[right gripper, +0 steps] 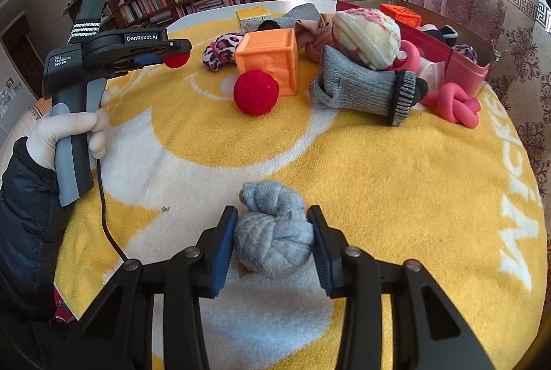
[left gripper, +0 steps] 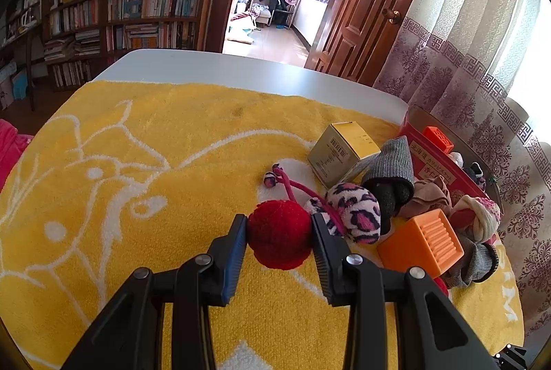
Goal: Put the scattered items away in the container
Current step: 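Grasp the red yarn ball with the left tool while the right tool grasps the grey sock, then carry the yarn ball and grey sock into the red tin and release, then move the left tool to the leopard-print toy while the right tool reaches the white fluffy ball, then grasp the leopard-print toy with the left tool while the right tool grasps the white fluffy ball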
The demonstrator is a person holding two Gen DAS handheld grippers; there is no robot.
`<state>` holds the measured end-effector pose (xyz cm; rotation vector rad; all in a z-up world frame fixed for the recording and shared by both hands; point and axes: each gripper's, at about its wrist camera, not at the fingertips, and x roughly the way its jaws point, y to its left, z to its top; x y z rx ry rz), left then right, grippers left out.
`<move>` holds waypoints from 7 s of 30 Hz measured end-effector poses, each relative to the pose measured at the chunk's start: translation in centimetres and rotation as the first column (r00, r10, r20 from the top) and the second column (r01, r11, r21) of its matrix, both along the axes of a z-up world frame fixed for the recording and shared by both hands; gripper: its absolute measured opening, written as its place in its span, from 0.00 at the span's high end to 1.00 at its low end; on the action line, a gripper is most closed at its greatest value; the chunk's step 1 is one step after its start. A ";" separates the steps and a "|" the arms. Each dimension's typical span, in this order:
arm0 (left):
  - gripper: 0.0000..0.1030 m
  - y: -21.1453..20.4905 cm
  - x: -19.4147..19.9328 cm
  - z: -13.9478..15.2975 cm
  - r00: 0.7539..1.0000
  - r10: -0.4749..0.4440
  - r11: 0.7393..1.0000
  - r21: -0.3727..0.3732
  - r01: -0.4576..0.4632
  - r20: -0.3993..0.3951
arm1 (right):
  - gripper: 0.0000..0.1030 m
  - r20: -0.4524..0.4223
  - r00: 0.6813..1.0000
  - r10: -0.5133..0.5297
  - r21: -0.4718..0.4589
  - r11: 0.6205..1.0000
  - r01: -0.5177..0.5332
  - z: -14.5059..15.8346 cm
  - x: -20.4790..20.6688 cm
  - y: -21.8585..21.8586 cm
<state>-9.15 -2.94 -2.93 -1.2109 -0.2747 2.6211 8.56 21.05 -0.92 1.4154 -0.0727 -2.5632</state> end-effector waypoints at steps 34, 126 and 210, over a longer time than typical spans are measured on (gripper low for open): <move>0.62 8.9 1.1 6.9 0.973 -0.205 0.978 -0.044 0.202 -0.102 | 0.57 -0.213 0.926 -0.311 -0.099 0.950 0.296 8.3 -4.2 12.5; 0.22 6.8 0.0 2.1 0.987 -0.140 0.990 0.008 0.140 0.077 | 0.29 -0.169 0.889 -0.426 -0.160 0.902 0.402 5.1 -7.6 12.3; 0.37 6.0 -3.4 0.6 0.989 -0.143 0.988 -0.059 0.146 0.039 | 0.39 -0.138 0.959 -0.247 0.008 0.968 0.250 3.6 -13.8 5.4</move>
